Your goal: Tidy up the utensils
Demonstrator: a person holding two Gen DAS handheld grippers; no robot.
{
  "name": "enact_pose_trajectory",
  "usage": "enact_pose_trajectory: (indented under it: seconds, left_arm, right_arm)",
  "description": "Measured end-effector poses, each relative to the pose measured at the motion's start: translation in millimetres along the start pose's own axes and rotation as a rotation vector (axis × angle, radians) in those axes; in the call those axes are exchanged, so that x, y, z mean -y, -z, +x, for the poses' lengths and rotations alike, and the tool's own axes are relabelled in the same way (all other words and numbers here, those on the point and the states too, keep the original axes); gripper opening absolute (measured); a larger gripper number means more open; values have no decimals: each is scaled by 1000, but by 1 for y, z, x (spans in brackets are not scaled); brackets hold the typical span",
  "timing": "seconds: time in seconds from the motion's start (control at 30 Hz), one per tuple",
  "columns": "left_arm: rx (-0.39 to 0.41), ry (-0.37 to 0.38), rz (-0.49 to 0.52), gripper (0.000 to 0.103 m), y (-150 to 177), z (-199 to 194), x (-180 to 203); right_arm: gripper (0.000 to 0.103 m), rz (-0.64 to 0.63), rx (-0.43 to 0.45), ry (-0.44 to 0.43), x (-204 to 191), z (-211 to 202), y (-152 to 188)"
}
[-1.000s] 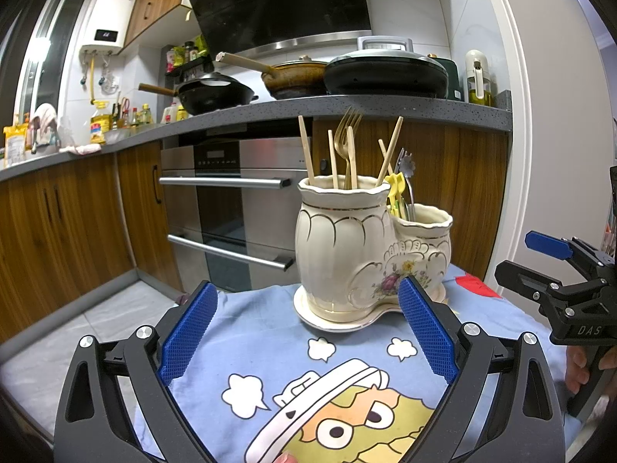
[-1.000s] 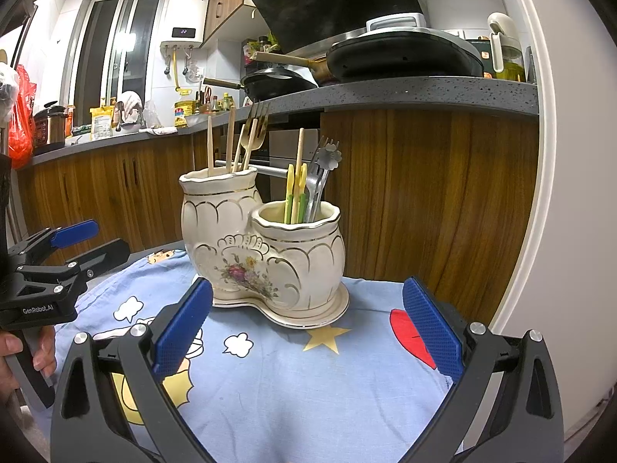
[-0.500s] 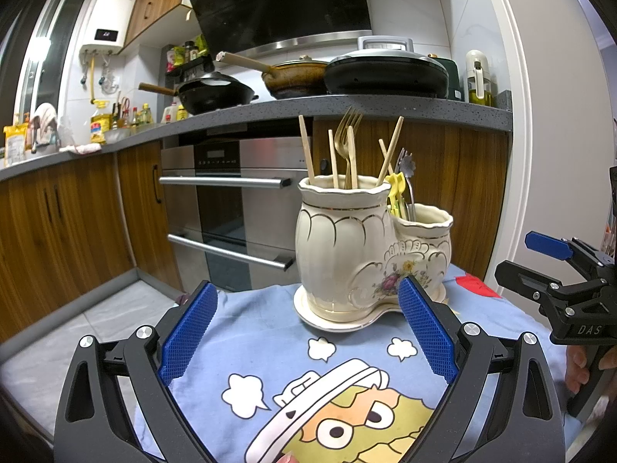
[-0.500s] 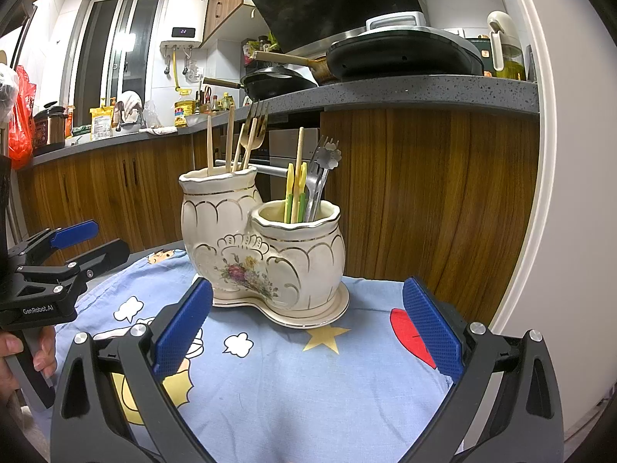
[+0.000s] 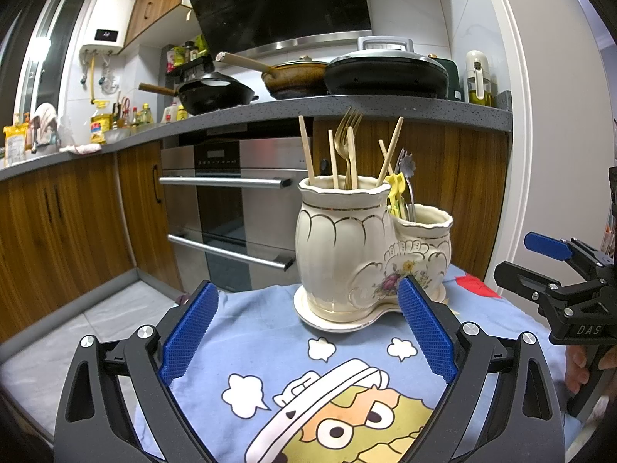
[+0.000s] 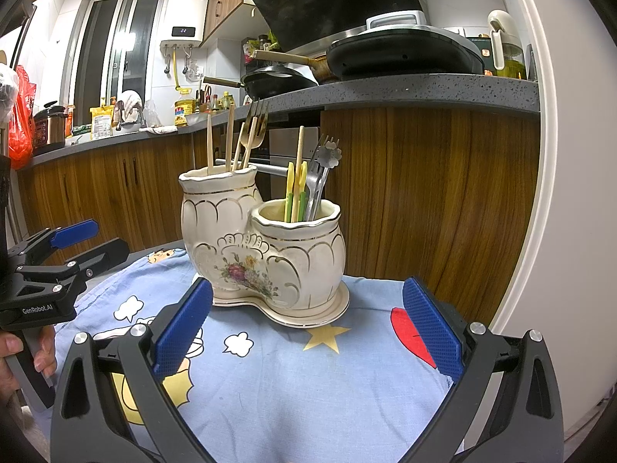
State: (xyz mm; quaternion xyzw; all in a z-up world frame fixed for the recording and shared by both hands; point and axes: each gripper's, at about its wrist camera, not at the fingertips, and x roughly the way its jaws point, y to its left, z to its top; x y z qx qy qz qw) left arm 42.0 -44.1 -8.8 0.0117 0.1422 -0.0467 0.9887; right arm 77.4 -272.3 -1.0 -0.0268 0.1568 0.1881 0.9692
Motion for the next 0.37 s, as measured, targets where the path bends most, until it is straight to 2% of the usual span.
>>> enact_pose_trajectory:
  seconds: [0.37]
  left_arm:
    - [-2, -2, 0, 93, 0, 0, -2]
  right_arm:
    - [97, 1, 0, -1, 0, 0, 0]
